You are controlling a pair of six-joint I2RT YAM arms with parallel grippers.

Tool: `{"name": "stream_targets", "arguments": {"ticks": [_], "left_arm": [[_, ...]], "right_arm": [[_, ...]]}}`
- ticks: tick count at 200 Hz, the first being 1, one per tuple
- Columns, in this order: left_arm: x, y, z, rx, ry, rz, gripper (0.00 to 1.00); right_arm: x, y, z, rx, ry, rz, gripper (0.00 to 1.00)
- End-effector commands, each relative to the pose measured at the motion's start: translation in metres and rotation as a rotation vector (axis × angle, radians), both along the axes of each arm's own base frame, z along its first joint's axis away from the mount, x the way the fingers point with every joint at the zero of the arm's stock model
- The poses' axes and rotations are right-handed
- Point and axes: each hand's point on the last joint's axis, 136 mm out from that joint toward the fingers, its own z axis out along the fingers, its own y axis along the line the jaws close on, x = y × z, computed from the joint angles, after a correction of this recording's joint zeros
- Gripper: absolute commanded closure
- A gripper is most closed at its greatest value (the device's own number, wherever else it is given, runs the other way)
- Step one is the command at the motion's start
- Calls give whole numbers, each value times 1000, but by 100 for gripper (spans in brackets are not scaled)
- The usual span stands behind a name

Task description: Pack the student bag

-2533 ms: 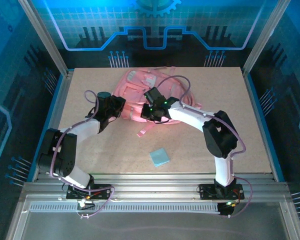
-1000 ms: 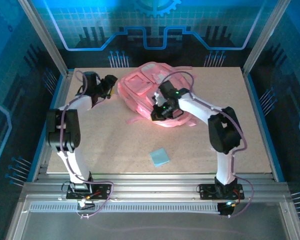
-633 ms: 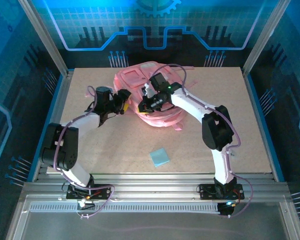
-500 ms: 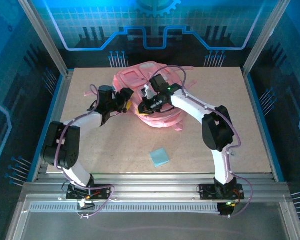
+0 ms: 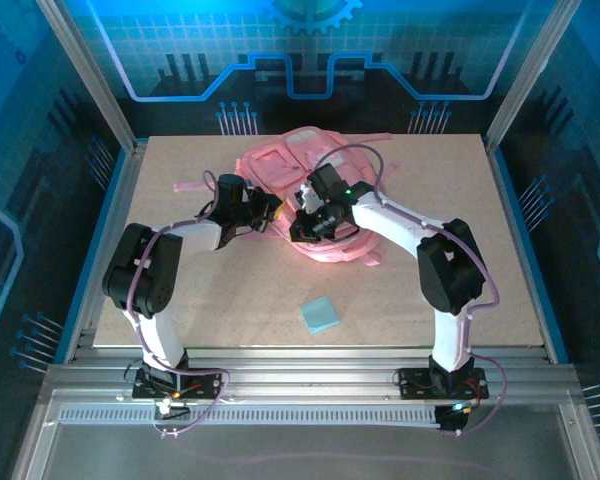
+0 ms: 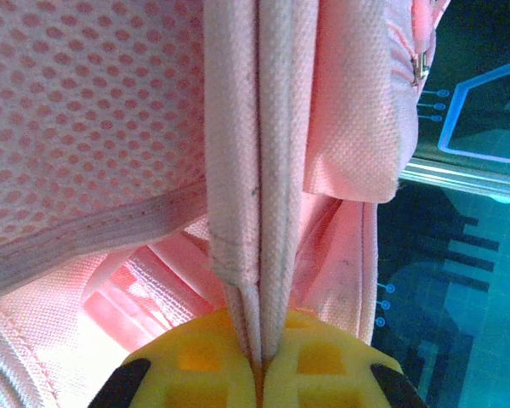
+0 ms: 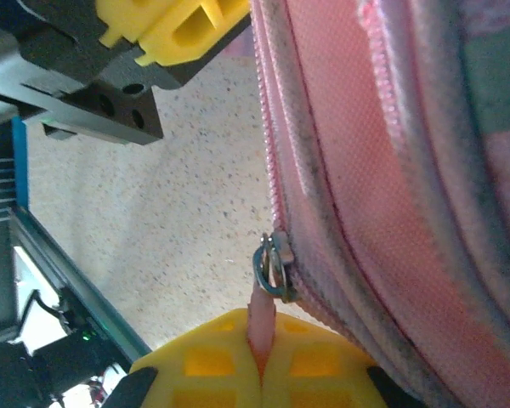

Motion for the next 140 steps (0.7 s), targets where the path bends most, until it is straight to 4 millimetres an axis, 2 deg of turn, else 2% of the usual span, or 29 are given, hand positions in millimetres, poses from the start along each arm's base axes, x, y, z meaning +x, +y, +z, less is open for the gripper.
{"name": "stream_targets", "arguments": {"ticks": [1, 27, 68, 85, 99, 125, 140], "left_arm": [[13, 19, 12, 46, -84, 42, 100], [15, 39, 21, 66, -98, 60, 100], [15, 45, 21, 94, -100, 46, 100], [15, 46, 18, 83, -93, 48, 100], [15, 47, 17, 76, -91, 46, 100], [16, 53, 15, 80, -83, 47, 100], [16, 58, 16, 85, -84, 53, 100]], "right_arm": [[-53, -29, 6, -85, 99, 131, 100], [-66, -78, -19, -206, 179, 109, 100], [-79, -120, -30, -279, 230, 87, 100], [-74, -138, -30, -336, 217, 85, 100], [-64, -164, -29, -431, 183, 64, 100], [-38, -211, -16, -574, 121, -25, 100], [-27, -230, -7, -618, 80, -91, 100]]}}
